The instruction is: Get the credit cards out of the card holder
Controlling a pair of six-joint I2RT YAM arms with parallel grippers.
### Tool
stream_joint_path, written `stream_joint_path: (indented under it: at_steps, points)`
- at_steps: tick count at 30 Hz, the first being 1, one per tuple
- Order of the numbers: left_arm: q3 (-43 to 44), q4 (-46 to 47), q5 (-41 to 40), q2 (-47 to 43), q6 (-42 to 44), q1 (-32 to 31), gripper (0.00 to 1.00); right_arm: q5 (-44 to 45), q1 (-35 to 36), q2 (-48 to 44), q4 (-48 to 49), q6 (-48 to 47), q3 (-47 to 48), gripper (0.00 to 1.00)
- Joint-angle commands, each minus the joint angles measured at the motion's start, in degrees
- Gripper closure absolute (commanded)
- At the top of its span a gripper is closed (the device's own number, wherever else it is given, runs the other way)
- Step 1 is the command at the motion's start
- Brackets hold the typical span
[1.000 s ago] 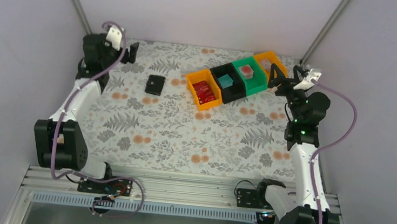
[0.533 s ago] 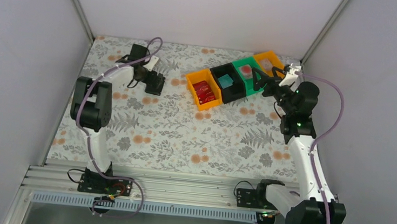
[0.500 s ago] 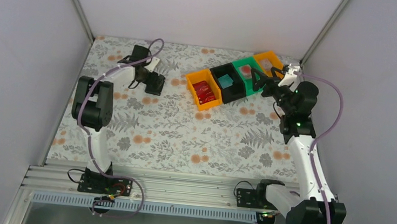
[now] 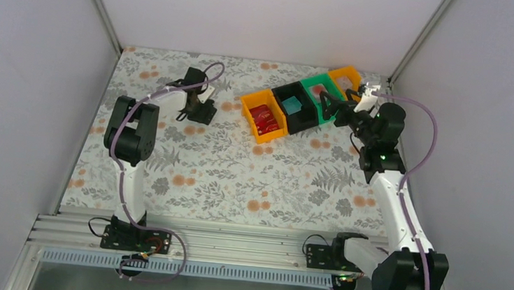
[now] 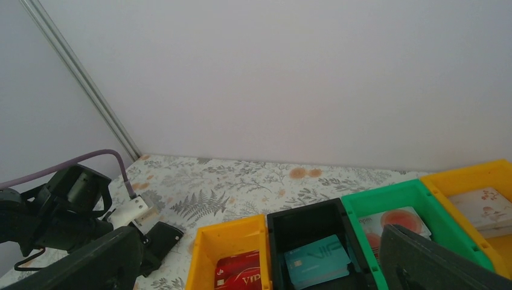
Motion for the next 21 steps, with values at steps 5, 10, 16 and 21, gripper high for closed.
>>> stream_joint_path:
  at_steps: [5, 10, 16, 21]
  points:
    - [0.34, -1.84, -1.64, 3.00, 0.09, 0.92, 0.00, 0.00, 0.86, 0.06, -0.11, -0.86, 1.60, 0.01]
    - [-0.03, -2.58, 0.44, 2.34, 0.88, 3.21, 0.02, 0.11, 1.15, -0.09, -0.22, -0.76, 1.64, 0.01]
    - [-4.16, -0.80, 4.87, 0.15, 3.72, 3.32, 0.17, -0.22, 1.27, -0.18, -0.42, -0.31, 2.20, 0.01]
    - [-7.44, 2.27, 6.58, -1.87, 7.11, 4.12, 0.34, -0.45, 1.55, 0.01, -1.00, 0.07, 2.76, 0.01]
